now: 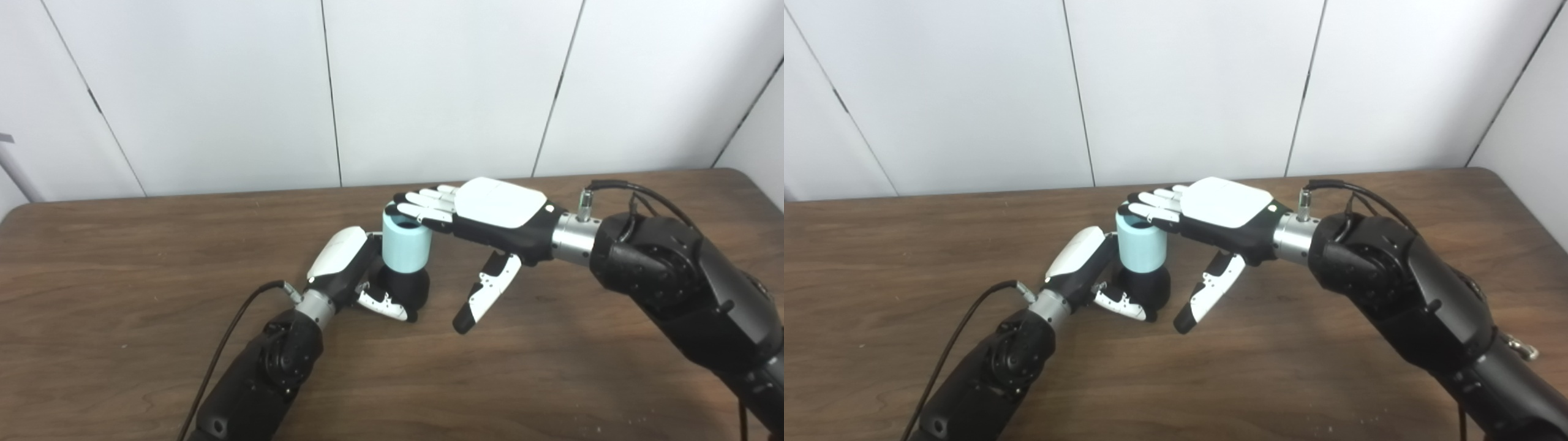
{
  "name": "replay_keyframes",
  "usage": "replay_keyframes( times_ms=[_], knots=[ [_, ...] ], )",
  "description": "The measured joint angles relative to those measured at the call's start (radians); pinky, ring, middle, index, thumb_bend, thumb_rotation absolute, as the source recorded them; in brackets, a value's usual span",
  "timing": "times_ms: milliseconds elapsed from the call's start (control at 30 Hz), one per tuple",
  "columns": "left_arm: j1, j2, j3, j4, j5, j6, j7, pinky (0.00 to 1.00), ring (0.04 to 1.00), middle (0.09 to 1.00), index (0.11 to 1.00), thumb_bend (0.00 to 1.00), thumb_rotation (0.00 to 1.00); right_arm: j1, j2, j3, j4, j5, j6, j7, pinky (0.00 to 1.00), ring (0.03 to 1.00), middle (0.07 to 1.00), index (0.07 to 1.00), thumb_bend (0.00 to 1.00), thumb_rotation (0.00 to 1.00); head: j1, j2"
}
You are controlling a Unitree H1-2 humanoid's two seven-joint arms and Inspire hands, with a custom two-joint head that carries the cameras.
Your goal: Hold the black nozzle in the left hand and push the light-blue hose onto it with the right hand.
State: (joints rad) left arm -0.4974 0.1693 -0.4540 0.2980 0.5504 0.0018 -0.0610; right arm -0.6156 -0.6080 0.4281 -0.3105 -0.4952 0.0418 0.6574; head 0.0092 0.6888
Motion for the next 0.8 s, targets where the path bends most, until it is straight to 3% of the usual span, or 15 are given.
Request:
replay_keyframes(
  times_ms=[400,500,600,667,733,800],
  knots=[
    [0.0,0.0,0.0,-0.003,0.004,0.003,-0.003,0.88,0.573,0.459,0.496,0.53,0.0,-0.001,0.0,-0.009,0.001,0.042,0.003,0.0,1.0,0.995,1.0,0.993,0.8,0.84,0.0,0.0],
    [0.0,-0.001,0.0,-0.003,0.004,0.003,-0.003,0.88,0.573,0.459,0.496,0.53,0.0,0.005,0.008,-0.041,0.0,0.077,0.011,0.003,0.97,0.969,1.0,0.988,0.73,0.73,0.0,-0.003],
    [-0.002,-0.001,0.002,-0.001,0.003,0.002,-0.003,0.88,0.575,0.458,0.496,0.53,0.0,0.049,0.06,-0.101,0.001,0.084,0.003,-0.056,0.86,0.927,0.986,0.997,0.67,0.45,-0.003,-0.008],
    [-0.002,-0.001,0.004,0.0,0.003,0.002,-0.002,0.88,0.576,0.456,0.498,0.53,0.0,0.094,0.124,-0.152,0.002,0.084,0.001,-0.124,0.79,0.902,0.982,1.0,0.68,0.34,-0.005,-0.011],
    [-0.003,-0.001,0.007,0.005,0.003,0.001,-0.002,0.88,0.578,0.455,0.498,0.52,0.0,0.119,0.193,-0.189,0.002,0.084,0.01,-0.175,0.72,0.879,0.978,1.0,0.7,0.29,-0.003,-0.012],
    [-0.005,-0.001,0.007,0.008,0.003,0.001,-0.002,0.88,0.578,0.455,0.499,0.52,0.0,0.124,0.248,-0.225,-0.007,0.085,0.064,-0.194,0.65,0.849,0.973,1.0,0.73,0.26,0.0,-0.015]
  ],
)
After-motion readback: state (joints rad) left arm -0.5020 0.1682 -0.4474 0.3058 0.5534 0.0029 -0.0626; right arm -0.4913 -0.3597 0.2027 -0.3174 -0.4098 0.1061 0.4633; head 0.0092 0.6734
